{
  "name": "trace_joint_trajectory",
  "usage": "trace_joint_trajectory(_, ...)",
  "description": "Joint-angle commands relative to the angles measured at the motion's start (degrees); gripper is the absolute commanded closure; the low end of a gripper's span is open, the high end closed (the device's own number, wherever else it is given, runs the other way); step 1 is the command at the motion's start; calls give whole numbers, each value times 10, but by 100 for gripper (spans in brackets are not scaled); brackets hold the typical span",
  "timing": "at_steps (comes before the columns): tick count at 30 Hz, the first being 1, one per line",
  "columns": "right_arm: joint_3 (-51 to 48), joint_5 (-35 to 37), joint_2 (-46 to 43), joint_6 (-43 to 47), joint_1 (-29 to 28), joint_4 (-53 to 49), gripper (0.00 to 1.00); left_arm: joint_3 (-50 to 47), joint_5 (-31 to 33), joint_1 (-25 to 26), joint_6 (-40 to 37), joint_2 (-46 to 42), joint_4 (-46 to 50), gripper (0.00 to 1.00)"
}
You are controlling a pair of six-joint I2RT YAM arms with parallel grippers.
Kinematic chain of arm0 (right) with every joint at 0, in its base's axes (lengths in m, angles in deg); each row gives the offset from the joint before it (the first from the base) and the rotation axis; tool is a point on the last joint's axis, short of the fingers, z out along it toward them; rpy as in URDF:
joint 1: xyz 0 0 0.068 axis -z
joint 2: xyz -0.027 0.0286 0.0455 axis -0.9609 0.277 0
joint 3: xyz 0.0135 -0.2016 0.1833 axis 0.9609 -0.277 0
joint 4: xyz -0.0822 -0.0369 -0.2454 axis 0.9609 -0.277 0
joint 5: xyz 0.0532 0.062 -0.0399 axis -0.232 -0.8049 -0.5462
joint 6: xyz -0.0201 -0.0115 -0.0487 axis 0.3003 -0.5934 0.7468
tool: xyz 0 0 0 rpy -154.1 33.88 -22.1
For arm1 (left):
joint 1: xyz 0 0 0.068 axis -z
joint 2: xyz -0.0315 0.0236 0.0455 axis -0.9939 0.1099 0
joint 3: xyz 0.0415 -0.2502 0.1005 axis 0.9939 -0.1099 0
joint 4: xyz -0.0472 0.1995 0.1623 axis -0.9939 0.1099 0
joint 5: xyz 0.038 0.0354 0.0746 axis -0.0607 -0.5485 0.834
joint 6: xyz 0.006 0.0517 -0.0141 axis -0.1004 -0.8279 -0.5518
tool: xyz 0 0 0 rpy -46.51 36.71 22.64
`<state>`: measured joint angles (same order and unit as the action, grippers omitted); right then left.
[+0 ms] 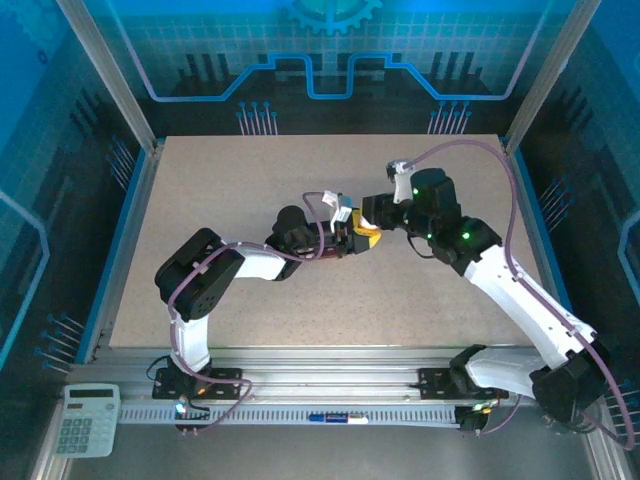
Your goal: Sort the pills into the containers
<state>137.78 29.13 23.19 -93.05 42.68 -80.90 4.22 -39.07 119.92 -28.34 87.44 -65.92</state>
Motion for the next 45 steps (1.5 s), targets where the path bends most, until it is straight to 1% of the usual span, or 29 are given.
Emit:
trace_joint_trajectory(1, -28, 71, 10, -71, -36, -40, 66, 18, 22, 1, -5, -8, -53, 100)
trace_joint_trajectory(5, 0, 69, 14, -58, -33, -54, 63, 19, 21, 0, -4, -6, -52, 100)
trace_joint_trajectory(7, 23, 45, 13, -44, -16, -66, 57, 17, 21, 1, -4, -7, -52, 100)
trace_joint_trajectory(12, 60, -62, -8, -3, 41, -72, 35, 17, 20, 0, -4, -8, -52, 100)
trace_joint_trajectory(15, 70, -123, -21, 34, 67, -67, 26, 14, 20, 1, -3, -8, -53, 100)
trace_joint_trajectory(18, 78, -207, -16, 76, 99, -69, 22, 15, 19, 1, -3, -7, -53, 100)
trace_joint_trajectory(21, 90, -267, 6, 129, 117, -84, 22, 17, 15, 1, -2, -8, -51, 100)
trace_joint_trajectory(22, 94, -273, 12, 146, 117, -91, 22, 16, 14, 0, -2, -9, -51, 100)
trace_joint_trajectory(24, 101, -284, 27, 176, 117, -105, 22, 15, 14, 0, -3, -10, -49, 100)
trace_joint_trajectory(27, 109, -288, 47, 194, 117, -119, 22, 15, 13, 1, -3, -11, -47, 100)
trace_joint_trajectory(31, 113, -294, 59, 198, 116, -119, 22, 17, 13, 1, -3, -13, -45, 100)
trace_joint_trajectory(34, 115, -294, 65, 196, 117, -117, 24, 19, 12, 1, -3, -12, -44, 100)
trace_joint_trajectory(40, 114, -296, 73, 193, 116, -115, 32, 21, 11, 0, -2, -10, -43, 100)
trace_joint_trajectory(45, 110, -294, 75, 188, 116, -113, 46, 21, 12, 1, -2, -9, -44, 100)
